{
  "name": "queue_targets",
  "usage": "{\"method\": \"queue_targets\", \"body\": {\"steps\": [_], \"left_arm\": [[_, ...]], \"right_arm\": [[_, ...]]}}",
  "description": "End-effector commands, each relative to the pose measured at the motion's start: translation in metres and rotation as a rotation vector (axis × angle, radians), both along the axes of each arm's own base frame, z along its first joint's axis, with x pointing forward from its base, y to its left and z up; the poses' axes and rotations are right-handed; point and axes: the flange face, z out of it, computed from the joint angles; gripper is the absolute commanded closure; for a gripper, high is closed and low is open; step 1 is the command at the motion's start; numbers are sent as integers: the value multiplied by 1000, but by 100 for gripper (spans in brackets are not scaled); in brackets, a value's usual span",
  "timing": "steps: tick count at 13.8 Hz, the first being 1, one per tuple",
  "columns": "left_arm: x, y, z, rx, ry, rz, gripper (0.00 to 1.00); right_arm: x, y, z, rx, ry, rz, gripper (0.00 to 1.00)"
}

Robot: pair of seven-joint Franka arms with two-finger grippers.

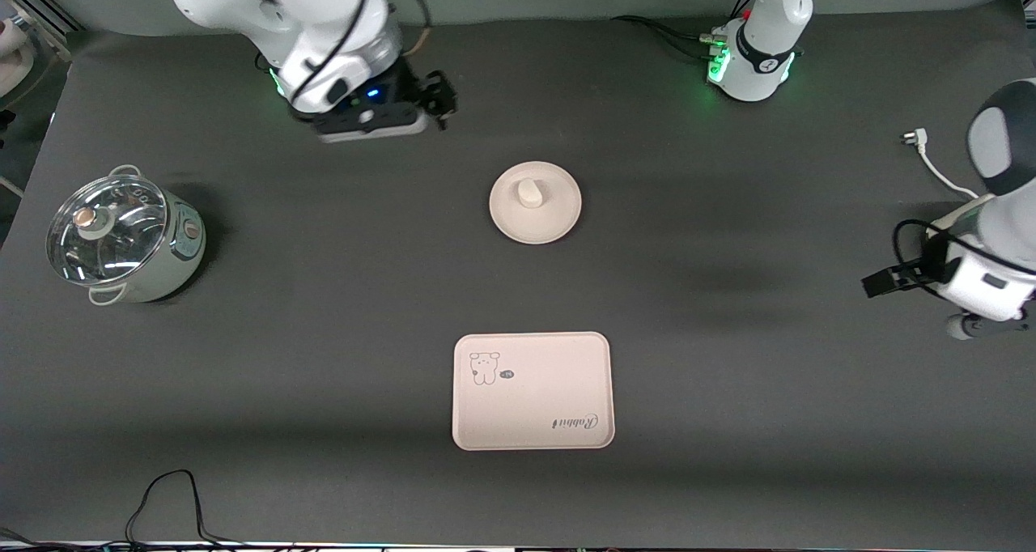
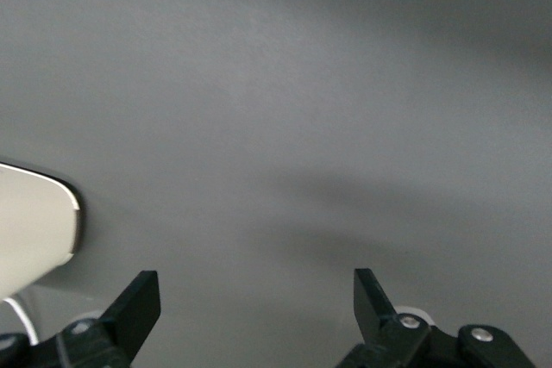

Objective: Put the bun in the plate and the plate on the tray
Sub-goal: 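Reach the right gripper to the plate rim and grasp it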

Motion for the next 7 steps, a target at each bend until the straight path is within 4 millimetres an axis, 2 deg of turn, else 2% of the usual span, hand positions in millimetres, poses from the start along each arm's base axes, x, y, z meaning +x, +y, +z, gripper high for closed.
{"method": "queue_targets", "body": {"steps": [1,2,3,5,7], "left_arm": [[-18,3,56,7,31,-25,0],[-25,1,68,-8,44,-17,0],[-36,-7,69,-22,48,-13,0],[-58,-15,50,-20,29,-23,0],[-71,-17,50,-24,39,-16,0]], "right_arm": [[-28,25,-8,44,19,23,0],[-32,26,-10,69,31,28,0],[-36,24,-9,87,35,29,0],[-38,20,-13,97,33,72,0],[-40,10,-19,150,60,84,0]]}}
